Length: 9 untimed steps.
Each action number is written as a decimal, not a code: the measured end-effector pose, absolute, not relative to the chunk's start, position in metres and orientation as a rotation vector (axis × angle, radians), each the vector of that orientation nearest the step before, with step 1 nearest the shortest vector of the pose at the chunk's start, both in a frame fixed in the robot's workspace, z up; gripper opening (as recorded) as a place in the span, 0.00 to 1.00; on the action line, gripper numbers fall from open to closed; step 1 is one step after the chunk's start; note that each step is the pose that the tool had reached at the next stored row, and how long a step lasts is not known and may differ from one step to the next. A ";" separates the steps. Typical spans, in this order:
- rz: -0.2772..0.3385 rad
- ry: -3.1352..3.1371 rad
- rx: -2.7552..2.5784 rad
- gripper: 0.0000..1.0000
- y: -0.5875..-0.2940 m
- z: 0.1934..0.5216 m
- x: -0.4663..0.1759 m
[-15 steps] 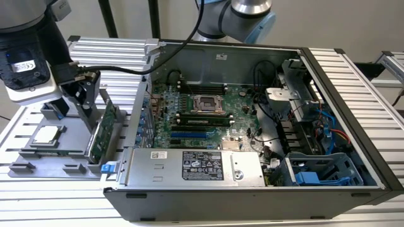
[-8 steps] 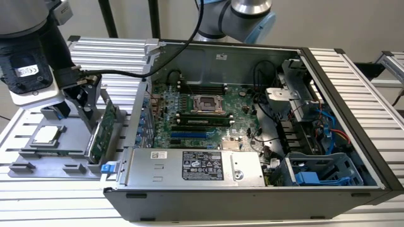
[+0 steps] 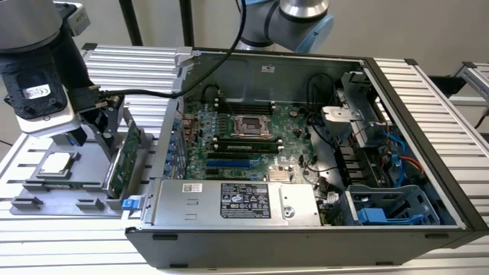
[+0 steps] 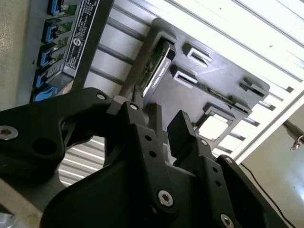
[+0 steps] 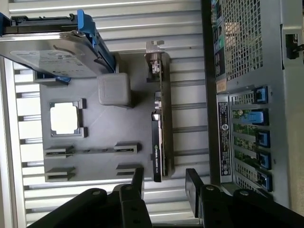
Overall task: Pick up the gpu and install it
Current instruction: 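Pick up the gpu and move the gpu toward the slot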
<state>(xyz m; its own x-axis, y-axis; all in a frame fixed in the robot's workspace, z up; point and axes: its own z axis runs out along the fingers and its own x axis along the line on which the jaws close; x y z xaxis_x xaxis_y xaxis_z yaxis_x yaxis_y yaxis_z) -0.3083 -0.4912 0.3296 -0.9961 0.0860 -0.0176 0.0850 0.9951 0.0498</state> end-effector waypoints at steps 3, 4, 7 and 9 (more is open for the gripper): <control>0.077 3.118 0.134 1.00 -0.491 0.327 -0.308; 0.077 3.118 0.134 1.00 -0.491 0.326 -0.308; 0.077 3.118 0.134 1.00 -0.491 0.324 -0.308; 0.077 3.118 0.134 1.00 -0.491 0.322 -0.308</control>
<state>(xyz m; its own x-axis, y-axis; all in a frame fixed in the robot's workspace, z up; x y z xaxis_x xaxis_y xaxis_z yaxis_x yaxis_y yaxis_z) -0.3083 -0.4912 0.3219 -0.9961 0.0860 -0.0177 0.0850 0.9951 0.0500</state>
